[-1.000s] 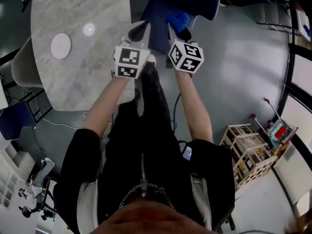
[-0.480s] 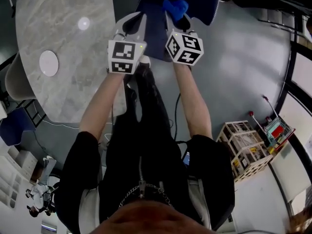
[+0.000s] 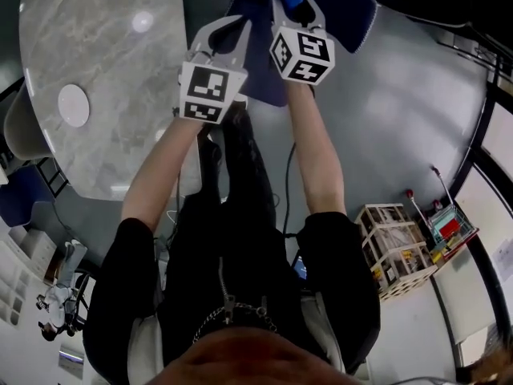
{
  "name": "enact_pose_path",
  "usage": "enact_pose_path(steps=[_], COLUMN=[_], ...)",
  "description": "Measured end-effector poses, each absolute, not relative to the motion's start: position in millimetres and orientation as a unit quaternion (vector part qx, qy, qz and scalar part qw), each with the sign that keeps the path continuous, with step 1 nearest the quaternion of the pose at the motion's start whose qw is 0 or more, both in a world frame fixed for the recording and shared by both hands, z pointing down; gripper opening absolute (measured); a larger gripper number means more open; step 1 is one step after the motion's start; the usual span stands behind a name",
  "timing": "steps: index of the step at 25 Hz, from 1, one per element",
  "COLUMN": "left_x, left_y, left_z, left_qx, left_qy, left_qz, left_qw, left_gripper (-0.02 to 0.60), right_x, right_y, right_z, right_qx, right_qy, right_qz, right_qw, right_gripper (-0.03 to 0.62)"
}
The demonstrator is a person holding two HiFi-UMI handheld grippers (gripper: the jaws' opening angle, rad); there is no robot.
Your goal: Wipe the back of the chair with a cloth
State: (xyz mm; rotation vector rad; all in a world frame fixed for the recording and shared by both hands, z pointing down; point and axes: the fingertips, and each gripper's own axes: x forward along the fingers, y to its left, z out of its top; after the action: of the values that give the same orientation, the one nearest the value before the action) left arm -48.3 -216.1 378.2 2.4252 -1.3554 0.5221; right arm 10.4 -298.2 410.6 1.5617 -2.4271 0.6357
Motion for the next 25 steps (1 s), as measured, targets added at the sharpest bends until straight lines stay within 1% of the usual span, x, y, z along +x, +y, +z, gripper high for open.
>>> enact_pose_path(steps=[4, 10, 16, 21, 25], left_x=[-55, -68, -79, -81, -68], left_y=[-215, -215, -225, -221, -220], left_z=[396, 402, 410, 419, 428], left_qx=[0.841, 0.835, 0.830, 0.827, 0.829], left_qy=[-0.476, -0.480, -0.484, -0.483, -0.473], left_qz=[0.192, 0.209, 0.212, 0.220, 0.226], left_qw=[0.172, 0.173, 0.176, 0.186, 0.192], left_gripper=[0.011, 0.011, 0.011, 0.011, 0.011], right_x=[-4, -24, -28, -15, 4], right_y=[-321, -346, -366, -371, -372], right_z=[428, 439, 458, 467, 475], right_qx=[0.510, 0.488, 0.487, 0.499, 0.510], right_qy=[-0.829, -0.840, -0.837, -0.827, -0.819], right_qz=[0.204, 0.204, 0.207, 0.214, 0.218], right_qw=[0.108, 0.120, 0.137, 0.144, 0.147], right_gripper=[0.153, 0.153, 0.153, 0.150, 0.150])
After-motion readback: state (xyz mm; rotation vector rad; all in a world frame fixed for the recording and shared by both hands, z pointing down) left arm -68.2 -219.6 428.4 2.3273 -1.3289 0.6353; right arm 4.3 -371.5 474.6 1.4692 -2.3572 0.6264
